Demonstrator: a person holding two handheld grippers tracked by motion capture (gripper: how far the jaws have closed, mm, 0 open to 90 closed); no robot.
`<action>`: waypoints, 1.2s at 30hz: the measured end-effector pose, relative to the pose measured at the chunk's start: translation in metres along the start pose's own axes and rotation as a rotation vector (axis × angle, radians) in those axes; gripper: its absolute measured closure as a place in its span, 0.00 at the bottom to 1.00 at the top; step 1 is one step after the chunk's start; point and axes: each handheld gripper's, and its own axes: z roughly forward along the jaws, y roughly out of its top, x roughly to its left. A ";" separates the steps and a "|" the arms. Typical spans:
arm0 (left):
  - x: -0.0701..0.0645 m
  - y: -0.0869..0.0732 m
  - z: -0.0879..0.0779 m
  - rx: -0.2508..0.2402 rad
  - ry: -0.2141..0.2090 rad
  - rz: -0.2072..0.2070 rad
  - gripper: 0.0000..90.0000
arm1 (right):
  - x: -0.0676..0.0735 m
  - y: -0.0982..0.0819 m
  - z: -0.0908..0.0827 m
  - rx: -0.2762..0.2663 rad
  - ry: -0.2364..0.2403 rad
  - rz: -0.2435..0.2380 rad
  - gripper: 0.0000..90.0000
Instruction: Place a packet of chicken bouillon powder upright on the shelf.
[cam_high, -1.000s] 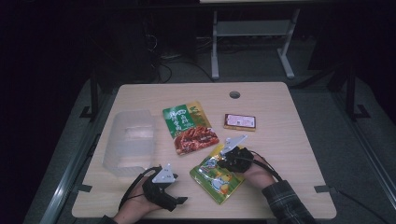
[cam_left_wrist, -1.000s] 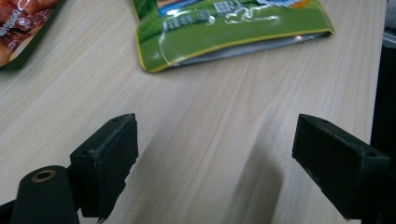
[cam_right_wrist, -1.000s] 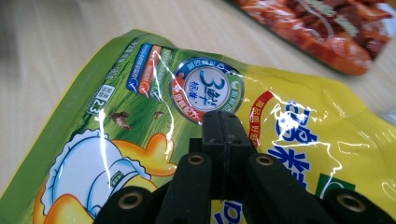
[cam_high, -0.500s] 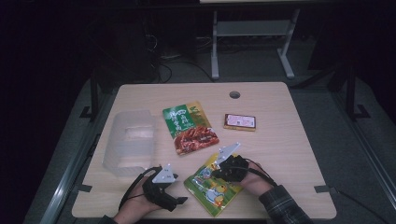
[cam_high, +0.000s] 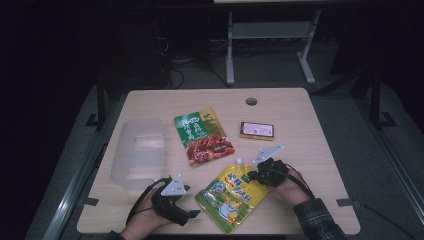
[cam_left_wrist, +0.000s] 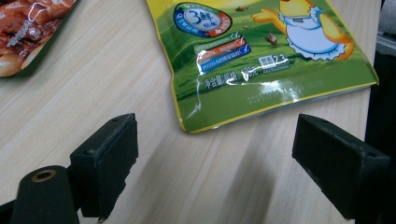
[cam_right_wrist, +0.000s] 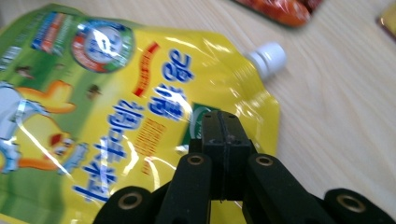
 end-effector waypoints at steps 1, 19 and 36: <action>0.000 0.000 0.000 0.000 0.000 0.000 0.15 | 0.000 0.000 0.000 0.000 0.000 0.000 1.00; 0.001 0.001 -0.001 -0.018 -0.008 -0.013 0.15 | 0.001 0.024 0.038 -0.006 0.045 -0.062 1.00; 0.013 0.041 0.013 -0.049 0.010 -0.127 0.15 | 0.004 0.017 0.013 -0.069 -0.011 0.023 0.43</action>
